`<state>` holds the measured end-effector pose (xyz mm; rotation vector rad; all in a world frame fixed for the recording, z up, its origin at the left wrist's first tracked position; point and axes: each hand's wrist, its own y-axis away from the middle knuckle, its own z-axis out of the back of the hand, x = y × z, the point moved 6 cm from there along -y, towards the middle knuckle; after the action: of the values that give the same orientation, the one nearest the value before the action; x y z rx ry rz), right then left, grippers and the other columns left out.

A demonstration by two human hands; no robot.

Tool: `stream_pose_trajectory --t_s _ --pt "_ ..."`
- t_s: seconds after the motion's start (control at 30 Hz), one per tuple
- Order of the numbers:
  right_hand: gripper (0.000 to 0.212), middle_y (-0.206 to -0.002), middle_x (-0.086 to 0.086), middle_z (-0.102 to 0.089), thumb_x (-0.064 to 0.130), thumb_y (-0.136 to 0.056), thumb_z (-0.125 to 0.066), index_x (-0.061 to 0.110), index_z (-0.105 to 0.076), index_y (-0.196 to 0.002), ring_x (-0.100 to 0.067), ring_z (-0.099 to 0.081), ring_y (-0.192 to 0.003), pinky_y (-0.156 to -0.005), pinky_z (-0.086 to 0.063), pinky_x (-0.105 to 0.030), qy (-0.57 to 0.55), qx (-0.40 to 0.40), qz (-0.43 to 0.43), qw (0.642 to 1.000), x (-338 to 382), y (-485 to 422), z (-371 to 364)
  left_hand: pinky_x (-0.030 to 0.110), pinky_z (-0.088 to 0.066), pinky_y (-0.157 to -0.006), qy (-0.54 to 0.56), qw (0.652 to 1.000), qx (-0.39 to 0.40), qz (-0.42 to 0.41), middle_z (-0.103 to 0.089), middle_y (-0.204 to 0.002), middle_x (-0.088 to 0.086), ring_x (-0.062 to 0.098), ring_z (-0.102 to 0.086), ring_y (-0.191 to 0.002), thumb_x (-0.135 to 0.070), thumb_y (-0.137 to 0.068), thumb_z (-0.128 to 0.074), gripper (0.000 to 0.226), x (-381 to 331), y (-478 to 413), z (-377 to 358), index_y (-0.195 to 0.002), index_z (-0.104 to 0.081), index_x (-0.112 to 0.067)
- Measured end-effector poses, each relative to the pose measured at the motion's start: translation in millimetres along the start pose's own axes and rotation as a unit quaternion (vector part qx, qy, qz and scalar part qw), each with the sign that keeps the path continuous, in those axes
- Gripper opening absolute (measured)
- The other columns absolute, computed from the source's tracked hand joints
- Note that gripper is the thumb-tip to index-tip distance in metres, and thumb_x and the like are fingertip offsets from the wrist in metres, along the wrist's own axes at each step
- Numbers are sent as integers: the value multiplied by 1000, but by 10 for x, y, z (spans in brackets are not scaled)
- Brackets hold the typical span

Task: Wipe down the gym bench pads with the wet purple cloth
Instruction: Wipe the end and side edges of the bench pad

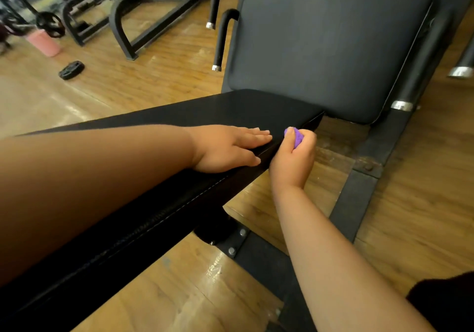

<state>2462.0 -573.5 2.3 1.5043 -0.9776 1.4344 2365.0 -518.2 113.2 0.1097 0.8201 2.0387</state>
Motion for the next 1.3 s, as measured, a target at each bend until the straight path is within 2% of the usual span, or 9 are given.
stream_pose_trajectory --t_s 0.17,0.37,0.53,0.77,0.97,1.1,1.17,1.23,1.3 --pt "8 -83 11 -51 23 -101 -47 16 -48 -97 -5 -49 -74 -61 -38 -9 5 35 37 999 57 172 -3 12 0 -109 -25 1000 -2 -3 -10 -160 -18 -3 -5 -145 -36 -101 -43 59 19 -21 4 -153 -15 -34" --pt "12 -82 12 -48 26 -101 -45 15 -48 -99 -4 -47 -71 -61 -39 -10 13 14 -44 999 -57 -157 -15 28 -13 -118 -61 998 -7 7 -15 -159 -17 6 -13 -145 -38 -99 -44 60 -25 -79 46 -153 -19 -35" --pt "11 -84 12 -50 24 -101 -45 14 -49 -101 -1 -48 -72 -60 -38 -7 2 43 -26 999 -75 -26 -9 29 -4 -120 -36 999 -7 32 -9 -161 -15 3 -4 -147 -43 -99 -44 63 26 -141 35 -153 -14 -37" --pt "11 -96 4 -52 27 -102 -43 17 -47 -104 -5 -50 -79 -60 -39 -5 5 28 -99 995 -135 -175 -44 26 1 -120 -28 999 0 43 -4 -160 -20 -3 2 -145 -44 -100 -41 61 51 -178 4 -153 -12 -37" --pt "17 -100 1 -50 23 -102 -43 10 -48 -113 -3 -50 -79 -60 -38 -4 41 97 -32 994 -59 -109 63 24 0 -117 -32 999 1 38 -5 -160 -19 -2 0 -146 -40 -100 -42 59 23 -148 19 -152 -15 -38" --pt "14 -105 -2 -56 30 -103 -40 18 -45 -107 -18 -58 -93 -63 -42 -15 27 47 -137 989 -226 -315 -7 21 -4 -114 -55 998 -2 39 -8 -160 -19 0 -5 -146 -42 -99 -42 59 15 -181 31 -152 -16 -40" --pt "18 -100 0 -57 31 -103 -39 17 -47 -110 -15 -59 -89 -66 -48 -19 9 56 -148 987 -240 -158 -37 25 -10 -115 -71 997 -12 34 -12 -160 -18 4 -9 -146 -43 -99 -43 59 16 -226 47 -152 -18 -40" --pt "13 -92 7 -54 29 -103 -40 18 -46 -107 -5 -54 -81 -61 -42 -7 3 81 -127 989 -210 -3 -30 30 -11 -119 -69 997 -11 22 -11 -161 -16 5 -8 -146 -44 -98 -44 60 32 -277 43 -152 -18 -40" --pt "9 -90 12 -51 25 -103 -40 19 -46 -104 0 -51 -79 -59 -39 -3 6 84 -100 991 -198 -3 -14 35 -8 -121 -57 998 0 14 -7 -161 -16 3 -1 -147 -52 -95 -40 64 61 -305 14 -152 -14 -39"
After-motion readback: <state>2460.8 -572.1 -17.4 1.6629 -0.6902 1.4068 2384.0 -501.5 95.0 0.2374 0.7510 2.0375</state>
